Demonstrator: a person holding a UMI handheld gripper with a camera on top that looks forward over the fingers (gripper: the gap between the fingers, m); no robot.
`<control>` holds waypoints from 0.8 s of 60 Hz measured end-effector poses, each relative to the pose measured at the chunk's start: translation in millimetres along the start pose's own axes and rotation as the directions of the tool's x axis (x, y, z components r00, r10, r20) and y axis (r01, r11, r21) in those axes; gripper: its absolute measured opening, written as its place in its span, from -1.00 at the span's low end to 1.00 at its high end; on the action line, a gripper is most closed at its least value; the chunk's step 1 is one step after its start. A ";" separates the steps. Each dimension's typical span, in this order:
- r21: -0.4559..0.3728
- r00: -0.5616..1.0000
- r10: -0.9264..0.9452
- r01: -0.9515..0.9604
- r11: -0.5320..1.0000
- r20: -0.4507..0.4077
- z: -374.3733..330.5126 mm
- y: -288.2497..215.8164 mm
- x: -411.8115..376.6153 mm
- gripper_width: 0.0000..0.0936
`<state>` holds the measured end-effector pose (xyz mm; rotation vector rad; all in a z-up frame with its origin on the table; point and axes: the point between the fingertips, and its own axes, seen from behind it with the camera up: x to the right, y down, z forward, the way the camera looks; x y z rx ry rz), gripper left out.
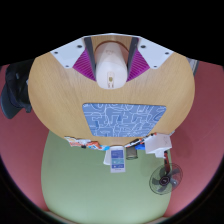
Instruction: Arrange mouse
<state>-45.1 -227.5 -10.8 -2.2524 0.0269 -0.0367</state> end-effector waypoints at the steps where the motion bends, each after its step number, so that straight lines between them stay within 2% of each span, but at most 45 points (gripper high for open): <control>1: 0.002 1.000 0.003 -0.003 1.000 0.002 -0.1 -0.4 0.0 0.09; 12: 0.001 1.000 -0.019 0.019 1.000 0.012 -2.8 -0.1 0.4 -0.14; 19: -0.048 1.000 -0.007 0.007 0.999 0.009 -13.7 3.9 0.2 -0.17; 28: -0.066 1.000 -0.017 0.016 0.998 -0.012 -49.6 -14.8 -4.2 -0.17; 34: -0.041 1.000 0.008 -0.009 0.999 -0.022 -65.8 -64.3 -12.7 -0.17; 39: 0.033 0.999 0.028 -0.027 0.999 -0.025 -63.2 -131.3 -20.2 -0.16; 48: 0.152 0.998 0.058 -0.055 0.987 -0.019 -10.5 -238.6 -32.3 -0.17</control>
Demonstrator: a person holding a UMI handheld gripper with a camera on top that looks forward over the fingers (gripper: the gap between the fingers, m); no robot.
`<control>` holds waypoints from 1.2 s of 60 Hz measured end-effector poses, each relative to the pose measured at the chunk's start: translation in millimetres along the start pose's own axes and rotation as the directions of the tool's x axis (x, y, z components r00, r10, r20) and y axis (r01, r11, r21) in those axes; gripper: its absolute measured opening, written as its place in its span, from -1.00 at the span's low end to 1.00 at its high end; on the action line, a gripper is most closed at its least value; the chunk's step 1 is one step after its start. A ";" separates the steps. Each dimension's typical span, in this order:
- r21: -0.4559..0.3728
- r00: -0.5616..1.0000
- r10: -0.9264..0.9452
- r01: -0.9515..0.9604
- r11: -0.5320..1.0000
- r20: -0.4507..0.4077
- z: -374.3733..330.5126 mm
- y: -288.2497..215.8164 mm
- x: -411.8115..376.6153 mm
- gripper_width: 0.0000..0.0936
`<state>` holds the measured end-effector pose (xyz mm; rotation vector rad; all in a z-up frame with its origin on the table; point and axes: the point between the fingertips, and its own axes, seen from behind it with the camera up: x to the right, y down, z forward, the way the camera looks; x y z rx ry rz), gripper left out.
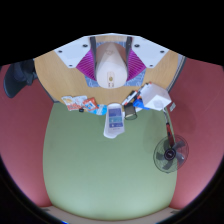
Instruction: Arrange mouse
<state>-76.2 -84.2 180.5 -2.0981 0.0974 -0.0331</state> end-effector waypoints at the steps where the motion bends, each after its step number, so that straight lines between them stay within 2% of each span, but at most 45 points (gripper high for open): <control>1: 0.009 1.000 0.000 0.000 1.000 0.000 9.8 -6.9 -1.7 -0.17; 4: 0.031 1.000 -0.005 0.006 1.000 -0.006 41.4 -18.1 -8.7 -0.17; 8: 0.019 1.000 0.009 -0.009 1.000 0.002 88.5 -14.4 -13.9 -0.17; 19: -0.139 0.999 0.039 -0.042 0.989 -0.023 179.3 64.8 -11.1 -0.14; 22: -0.181 0.999 0.040 -0.044 0.982 -0.026 188.4 83.1 -11.2 -0.07; 29: -0.213 1.000 0.011 -0.017 0.977 -0.029 193.6 106.1 -10.3 0.17; 34: -0.217 0.999 -0.025 0.014 0.976 -0.048 183.4 105.1 -6.7 0.55; 36: -0.216 0.998 -0.033 0.021 0.976 -0.051 177.1 102.1 -6.7 0.86; 39: -0.207 0.997 -0.043 0.029 0.978 -0.062 164.0 94.2 -5.4 0.75; 42: -0.196 0.996 -0.054 0.039 0.980 -0.072 147.7 84.8 -4.8 0.80; 58: -0.097 0.995 -0.059 0.051 0.994 -0.086 17.8 31.5 -14.0 0.80; 72: -0.045 0.992 -0.089 0.085 0.995 -0.094 -85.4 19.5 -18.1 0.80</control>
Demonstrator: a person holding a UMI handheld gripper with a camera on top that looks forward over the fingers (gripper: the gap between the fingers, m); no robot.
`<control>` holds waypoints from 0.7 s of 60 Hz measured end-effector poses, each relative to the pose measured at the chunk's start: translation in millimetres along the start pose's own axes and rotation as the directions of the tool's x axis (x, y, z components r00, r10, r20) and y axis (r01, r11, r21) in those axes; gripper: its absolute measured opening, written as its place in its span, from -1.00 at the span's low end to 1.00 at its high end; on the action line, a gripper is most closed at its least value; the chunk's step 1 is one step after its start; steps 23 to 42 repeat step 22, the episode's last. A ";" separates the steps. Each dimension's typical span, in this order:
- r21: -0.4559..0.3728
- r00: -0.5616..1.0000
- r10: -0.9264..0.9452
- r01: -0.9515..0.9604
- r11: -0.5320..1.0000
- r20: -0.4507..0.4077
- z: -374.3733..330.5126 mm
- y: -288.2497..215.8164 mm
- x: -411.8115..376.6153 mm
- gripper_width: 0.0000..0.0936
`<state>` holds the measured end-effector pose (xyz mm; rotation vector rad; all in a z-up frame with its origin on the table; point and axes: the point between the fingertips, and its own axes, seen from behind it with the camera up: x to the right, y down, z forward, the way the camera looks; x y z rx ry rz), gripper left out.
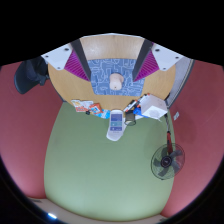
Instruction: Arrange mouse
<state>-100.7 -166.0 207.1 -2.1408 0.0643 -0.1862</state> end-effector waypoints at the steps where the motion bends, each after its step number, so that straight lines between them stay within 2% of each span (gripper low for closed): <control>1: 0.001 1.000 0.000 0.000 1.000 0.000 -8.4 1.6 0.2 0.80; 19: 0.010 1.000 0.013 -0.013 1.000 0.025 -87.7 25.0 -13.3 0.80; 42: 0.012 1.000 0.014 -0.015 1.000 0.025 -93.0 26.9 -14.2 0.80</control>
